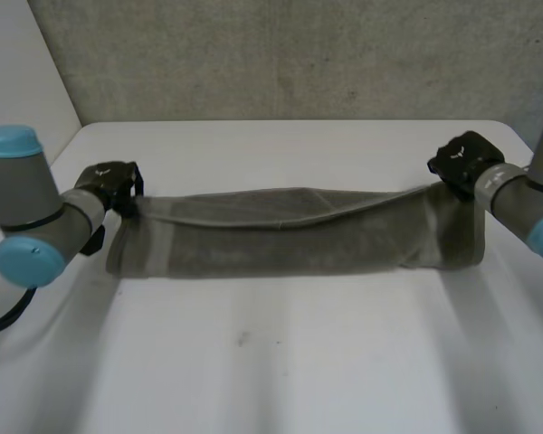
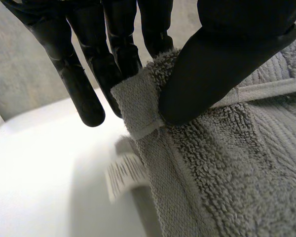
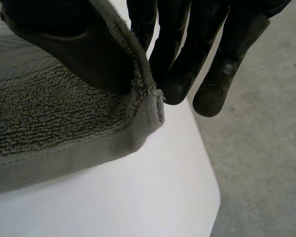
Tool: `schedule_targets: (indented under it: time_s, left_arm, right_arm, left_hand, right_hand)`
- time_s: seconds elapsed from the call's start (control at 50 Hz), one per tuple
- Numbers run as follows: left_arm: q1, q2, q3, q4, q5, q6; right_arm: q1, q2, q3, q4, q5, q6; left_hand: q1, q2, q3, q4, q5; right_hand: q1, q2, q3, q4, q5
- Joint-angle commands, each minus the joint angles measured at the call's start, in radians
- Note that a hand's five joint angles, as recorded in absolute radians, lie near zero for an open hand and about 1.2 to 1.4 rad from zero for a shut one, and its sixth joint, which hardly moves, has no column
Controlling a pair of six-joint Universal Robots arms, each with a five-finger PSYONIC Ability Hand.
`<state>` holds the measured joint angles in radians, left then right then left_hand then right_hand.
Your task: Fold the towel.
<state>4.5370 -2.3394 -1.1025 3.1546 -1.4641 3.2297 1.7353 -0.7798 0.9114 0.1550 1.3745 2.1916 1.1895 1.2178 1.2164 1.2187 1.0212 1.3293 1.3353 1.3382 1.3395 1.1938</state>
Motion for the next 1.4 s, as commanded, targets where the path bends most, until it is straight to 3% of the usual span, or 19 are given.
schedule_targets:
  time_s: [0.02,0.08,0.3,0.32,0.34,0.36,0.38,0.4,0.42,0.46,0.48,0.5,0.52,0.78,0.88,1.0,1.08,1.28,1.4]
  left_arm:
    - [-0.012,-0.15,0.216,-0.025,-0.044,0.002]
    - [-0.018,-0.199,0.271,-0.028,-0.047,0.004]
    - [-0.019,-0.31,0.392,-0.025,-0.064,0.008]
    - [-0.019,-0.314,0.394,-0.024,-0.059,0.008]
    - [-0.019,-0.314,0.394,-0.024,-0.059,0.008]
    - [-0.019,-0.316,0.394,-0.022,-0.058,0.008]
    - [-0.019,-0.314,0.392,-0.021,-0.059,0.007]
    - [-0.019,-0.314,0.392,-0.021,-0.059,0.007]
    - [-0.019,-0.313,0.391,-0.021,-0.062,0.007]
    - [-0.019,-0.305,0.391,-0.021,-0.064,0.004]
    - [-0.019,-0.301,0.392,-0.021,-0.062,-0.002]
    - [-0.019,-0.301,0.392,-0.021,-0.062,-0.002]
    - [-0.019,-0.293,0.394,-0.019,-0.064,-0.004]
    - [-0.018,-0.031,0.311,-0.025,-0.065,-0.156]
    - [-0.018,0.106,0.161,-0.027,-0.058,-0.168]
    - [-0.019,0.298,-0.135,0.005,-0.052,-0.165]
    - [-0.027,0.411,-0.337,0.089,-0.052,-0.163]
    - [-0.035,0.538,-0.593,0.305,-0.058,-0.159]
    - [-0.059,0.549,-0.637,0.352,-0.065,-0.151]
  right_arm:
    - [0.029,0.128,-0.138,-0.068,0.034,0.017]
    - [0.043,0.232,-0.259,-0.08,0.061,0.017]
    - [0.046,0.375,-0.437,-0.08,0.092,0.016]
    - [0.046,0.388,-0.45,-0.08,0.101,0.014]
    - [0.046,0.399,-0.459,-0.08,0.107,0.013]
    - [0.046,0.399,-0.459,-0.08,0.107,0.013]
    - [0.046,0.405,-0.463,-0.081,0.112,0.014]
    - [0.046,0.405,-0.463,-0.081,0.112,0.014]
    - [0.046,0.405,-0.468,-0.084,0.121,0.016]
    - [0.046,0.405,-0.477,-0.098,0.132,0.017]
    - [0.047,0.404,-0.489,-0.119,0.141,0.025]
    - [0.047,0.399,-0.502,-0.142,0.152,0.03]
    - [0.047,0.399,-0.502,-0.143,0.152,0.03]
    - [0.044,0.162,-0.476,-0.16,0.212,0.321]
    - [0.027,-0.04,-0.278,-0.056,0.199,0.361]
    - [-0.005,-0.185,-0.04,-0.011,0.181,0.362]
    - [-0.033,-0.291,0.183,-0.008,0.121,0.393]
    - [-0.103,-0.332,0.471,-0.057,-0.006,0.473]
    - [-0.105,-0.239,0.558,-0.249,-0.032,0.458]
  left_hand:
    - [0.207,0.178,0.18,0.178,0.2]
    - [0.207,0.178,0.18,0.178,0.2]
    - [0.207,0.178,0.18,0.178,0.2]
    - [0.207,0.178,0.18,0.178,0.2]
    - [0.207,0.178,0.18,0.178,0.2]
    - [0.207,0.178,0.18,0.178,0.2]
    - [-0.04,-0.068,-0.067,-0.069,-0.046]
    - [-0.042,-0.071,-0.069,-0.072,-0.049]
    - [-0.237,-0.265,-0.264,-0.266,-0.243]
    - [-0.371,-0.399,-0.398,-0.4,-0.377]
    - [-0.624,-0.652,-0.651,-0.653,-0.63]
    - [-0.627,-0.655,-0.654,-0.656,-0.633]
    - [-1.015,-1.043,-1.042,-1.044,-1.021]
    - [-1.015,-1.043,-1.042,-1.044,-1.021]
    - [-1.015,-1.043,-1.042,-1.044,-1.021]
    - [-1.015,-1.043,-1.042,-1.044,-1.021]
    - [-1.015,-1.043,-1.042,-1.044,-1.021]
    - [-1.015,-1.043,-1.042,-1.044,-1.021]
    - [-1.015,-1.043,-1.042,-1.044,-1.021]
  right_hand:
    - [0.067,0.061,0.058,0.057,0.028]
    - [0.067,0.061,0.058,0.057,0.028]
    - [0.067,0.061,0.058,0.057,0.028]
    - [-0.01,-0.017,-0.019,-0.021,-0.05]
    - [-0.497,-0.503,-0.506,-0.507,-0.536]
    - [-0.501,-0.508,-0.51,-0.512,-0.541]
    - [-0.996,-1.002,-1.005,-1.006,-1.035]
    - [-1.001,-1.007,-1.009,-1.011,-1.04]
    - [-1.155,-1.161,-1.164,-1.165,-1.194]
    - [-1.155,-1.161,-1.164,-1.165,-1.194]
    - [-1.155,-1.161,-1.164,-1.165,-1.194]
    - [-1.155,-1.161,-1.164,-1.165,-1.194]
    - [-1.155,-1.161,-1.164,-1.165,-1.194]
    - [-1.155,-1.161,-1.164,-1.165,-1.194]
    - [-1.155,-1.161,-1.164,-1.165,-1.194]
    - [-1.155,-1.161,-1.164,-1.165,-1.194]
    - [-1.118,-1.124,-1.127,-1.129,-1.157]
    - [-1.012,-1.018,-1.021,-1.023,-1.051]
    - [-1.012,-1.018,-1.021,-1.023,-1.051]
